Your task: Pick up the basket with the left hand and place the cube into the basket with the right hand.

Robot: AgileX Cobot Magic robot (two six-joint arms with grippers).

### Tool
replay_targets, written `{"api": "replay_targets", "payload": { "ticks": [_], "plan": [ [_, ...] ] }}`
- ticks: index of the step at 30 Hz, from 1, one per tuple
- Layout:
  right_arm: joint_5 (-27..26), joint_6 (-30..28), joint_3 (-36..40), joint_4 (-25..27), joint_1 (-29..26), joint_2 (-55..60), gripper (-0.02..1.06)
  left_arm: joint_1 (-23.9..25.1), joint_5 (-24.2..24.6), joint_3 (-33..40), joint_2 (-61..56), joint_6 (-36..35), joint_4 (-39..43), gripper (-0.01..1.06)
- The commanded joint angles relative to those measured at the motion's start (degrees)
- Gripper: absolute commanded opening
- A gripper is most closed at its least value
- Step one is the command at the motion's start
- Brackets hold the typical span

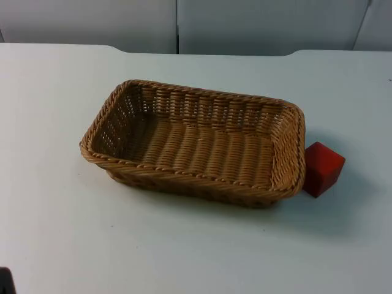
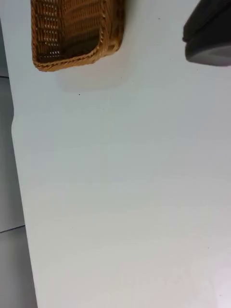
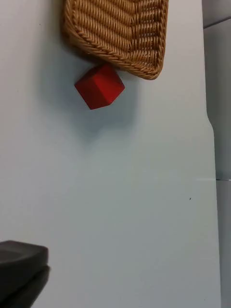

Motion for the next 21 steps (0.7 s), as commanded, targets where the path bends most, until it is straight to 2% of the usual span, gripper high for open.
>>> {"api": "replay_targets", "payload": {
  "ticks": [1, 4, 5, 6, 10, 11, 13, 15, 16, 17, 19, 21],
  "plan": [
    [-0.2, 0.1, 0.4, 0.3, -0.4, -0.2, 0.0, 0.1, -0.7, 0.0, -0.2, -0.2, -0.6, 0.0],
    [-0.2, 0.1, 0.4, 0.3, -0.4, -0.2, 0.0, 0.1, -4.6, -2.0, 2.9, -0.2, -8.1, 0.0],
    [-0.2, 0.1, 0.4, 0.3, -0.4, -0.2, 0.0, 0.1, -4.6, -2.0, 2.9, -0.2, -8.1, 0.0],
    [-0.2, 0.1, 0.4, 0.3, -0.4, -0.2, 0.0, 0.1, -5.9, -2.8, 6.5, 1.5, -12.1, 0.0],
    [-0.2, 0.1, 0.4, 0.3, -0.4, -0.2, 0.0, 0.1, -7.6, -4.8, 24.6, 13.2, -25.3, 0.0],
    [-0.2, 0.1, 0.4, 0.3, -0.4, -0.2, 0.0, 0.1, -7.6, -4.8, 24.6, 13.2, -25.3, 0.0],
    [-0.2, 0.1, 0.4, 0.3, -0.4, -0.2, 0.0, 0.1, -8.1, -6.5, 35.8, 19.5, -30.8, 0.0],
    [-0.2, 0.1, 0.4, 0.3, -0.4, -0.2, 0.0, 0.1, -8.3, -9.0, 45.8, 26.1, -37.2, 0.05],
    [-0.2, 0.1, 0.4, 0.3, -0.4, -0.2, 0.0, 0.1, -8.3, -9.0, 45.8, 26.1, -37.2, 0.05],
    [-0.2, 0.1, 0.4, 0.3, -0.4, -0.2, 0.0, 0.1, -8.0, -12.0, 53.5, 30.4, -41.1, 0.13],
    [-0.2, 0.1, 0.4, 0.3, -0.4, -0.2, 0.0, 0.1, -7.9, -14.9, 60.0, 33.0, -44.4, 0.27],
    [-0.2, 0.1, 0.4, 0.3, -0.4, -0.2, 0.0, -0.7, -7.8, -19.6, 68.7, 34.9, -45.7, 0.49]
  ]
}}
